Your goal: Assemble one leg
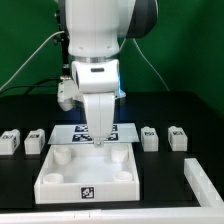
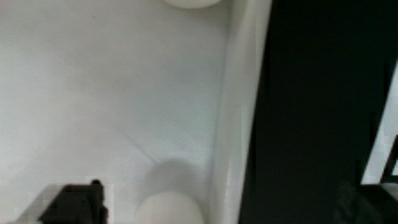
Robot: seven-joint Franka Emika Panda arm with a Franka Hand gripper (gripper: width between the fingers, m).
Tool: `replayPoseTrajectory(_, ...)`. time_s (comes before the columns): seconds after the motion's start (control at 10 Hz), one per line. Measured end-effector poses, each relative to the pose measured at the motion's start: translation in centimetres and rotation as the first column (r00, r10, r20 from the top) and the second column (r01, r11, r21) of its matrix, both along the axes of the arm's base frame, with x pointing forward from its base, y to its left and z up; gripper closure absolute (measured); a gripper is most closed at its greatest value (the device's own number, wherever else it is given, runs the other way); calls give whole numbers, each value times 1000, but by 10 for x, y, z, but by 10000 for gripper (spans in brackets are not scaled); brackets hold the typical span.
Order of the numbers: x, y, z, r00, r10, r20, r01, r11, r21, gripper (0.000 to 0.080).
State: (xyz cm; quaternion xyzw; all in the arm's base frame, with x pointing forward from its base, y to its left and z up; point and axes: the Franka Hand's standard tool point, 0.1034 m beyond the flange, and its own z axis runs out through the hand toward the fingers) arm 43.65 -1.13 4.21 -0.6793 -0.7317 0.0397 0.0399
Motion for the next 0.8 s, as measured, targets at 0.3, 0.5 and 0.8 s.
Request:
replayPoseTrajectory(0.3, -10, -7, -18, 999, -21, -25, 21, 1000, 7, 150)
replayPoseTrajectory(0.5, -9, -13, -25, 999, -36, -32, 37, 999, 10, 150)
replayPoseTrajectory(0.8, -10, -14, -26, 999, -39, -35, 40, 999, 10, 281)
